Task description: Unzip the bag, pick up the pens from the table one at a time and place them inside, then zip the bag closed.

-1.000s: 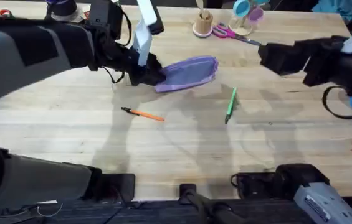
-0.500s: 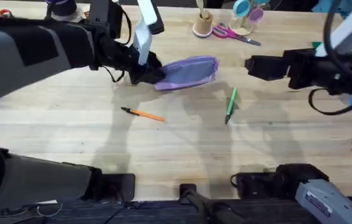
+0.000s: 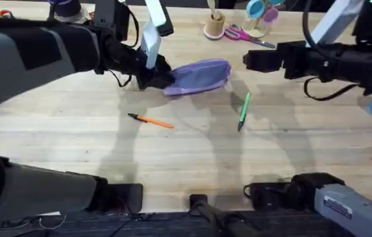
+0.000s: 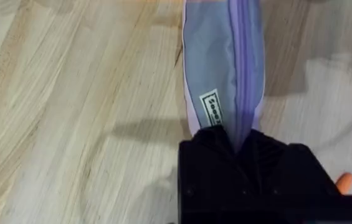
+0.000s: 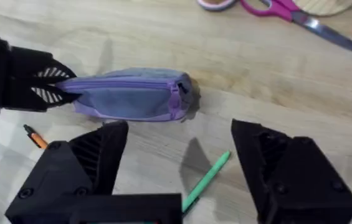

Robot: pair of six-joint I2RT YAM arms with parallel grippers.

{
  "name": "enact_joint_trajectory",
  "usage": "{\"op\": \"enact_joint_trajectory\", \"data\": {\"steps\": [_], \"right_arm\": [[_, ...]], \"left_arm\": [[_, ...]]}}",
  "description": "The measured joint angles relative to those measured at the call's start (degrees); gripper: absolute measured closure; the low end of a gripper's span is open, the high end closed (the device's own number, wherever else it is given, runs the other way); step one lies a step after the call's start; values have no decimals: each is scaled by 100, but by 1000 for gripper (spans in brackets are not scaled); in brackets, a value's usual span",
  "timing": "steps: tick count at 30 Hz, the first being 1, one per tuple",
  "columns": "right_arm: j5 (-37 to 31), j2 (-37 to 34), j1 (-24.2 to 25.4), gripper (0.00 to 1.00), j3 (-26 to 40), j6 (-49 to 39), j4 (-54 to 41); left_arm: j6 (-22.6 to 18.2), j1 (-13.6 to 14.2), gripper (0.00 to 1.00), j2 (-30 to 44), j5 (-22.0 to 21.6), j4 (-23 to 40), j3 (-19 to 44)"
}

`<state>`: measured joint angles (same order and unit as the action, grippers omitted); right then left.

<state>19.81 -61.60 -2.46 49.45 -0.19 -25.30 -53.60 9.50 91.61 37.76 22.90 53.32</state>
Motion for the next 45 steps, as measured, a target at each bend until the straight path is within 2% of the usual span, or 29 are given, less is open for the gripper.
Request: {"op": "enact_joint_trajectory", "data": {"steps": [20,34,35,38,42,43,45], "right_arm": [[64,-1343,-395,6,0,20,546],[383,-2257,-487,10,2,151,1198],[388,-2288,-487,31,2,165,1209],[407,-2346,-487,181,1,192,1245],[424,-2385,-487,296,2,218,1339],[426,-2447,-487,420,2,229,1448],[430,-2499,-487,533,2,239,1513]], "left_arm": [[0,0,957,0,0,0,0],[0,0,957,0,-1,0,0],[0,0,957,0,0,0,0],[0,0,957,0,0,0,0],[0,0,957,0,0,0,0],[0,0,957,0,0,0,0],[0,0,957,0,-1,-1,0]]}}
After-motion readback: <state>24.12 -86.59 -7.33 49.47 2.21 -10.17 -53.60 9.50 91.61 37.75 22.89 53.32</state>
